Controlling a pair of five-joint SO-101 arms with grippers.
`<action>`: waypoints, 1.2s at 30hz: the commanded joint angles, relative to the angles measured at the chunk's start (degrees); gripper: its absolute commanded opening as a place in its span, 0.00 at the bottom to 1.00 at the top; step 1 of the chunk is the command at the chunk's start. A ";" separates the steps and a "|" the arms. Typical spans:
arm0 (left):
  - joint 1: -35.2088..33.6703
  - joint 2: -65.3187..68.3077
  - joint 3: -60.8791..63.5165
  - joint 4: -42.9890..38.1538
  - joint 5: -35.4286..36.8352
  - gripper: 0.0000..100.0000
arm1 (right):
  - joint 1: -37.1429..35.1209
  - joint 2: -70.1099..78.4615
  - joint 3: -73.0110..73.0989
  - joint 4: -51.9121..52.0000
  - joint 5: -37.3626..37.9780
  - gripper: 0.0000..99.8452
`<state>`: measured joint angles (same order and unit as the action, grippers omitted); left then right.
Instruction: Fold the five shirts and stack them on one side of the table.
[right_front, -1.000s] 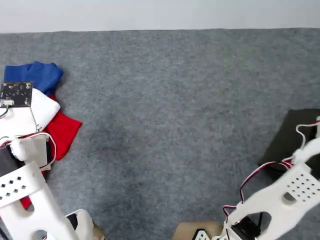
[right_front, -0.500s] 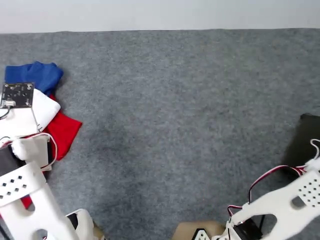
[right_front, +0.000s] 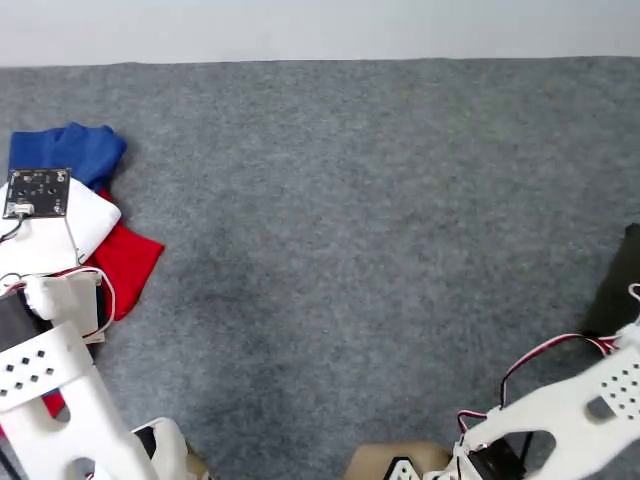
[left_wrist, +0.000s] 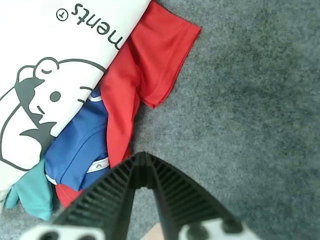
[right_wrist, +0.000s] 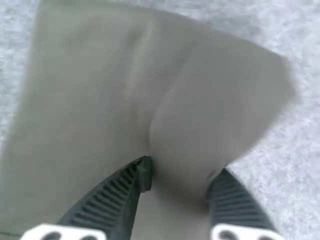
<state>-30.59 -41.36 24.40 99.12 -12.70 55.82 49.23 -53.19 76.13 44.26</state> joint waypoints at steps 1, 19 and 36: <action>0.44 -1.05 -0.48 -0.44 -0.09 0.00 | 0.84 -0.66 -4.48 -0.22 -1.32 0.24; 0.53 -1.05 -0.48 -0.70 0.00 0.00 | -1.80 -0.75 -24.97 26.77 -1.23 0.01; 0.53 -1.05 -0.57 -0.53 0.00 0.00 | 1.27 -12.70 7.21 25.98 -1.14 0.01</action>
<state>-30.59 -41.36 24.40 99.12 -12.70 56.70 42.55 -50.02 100.48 43.30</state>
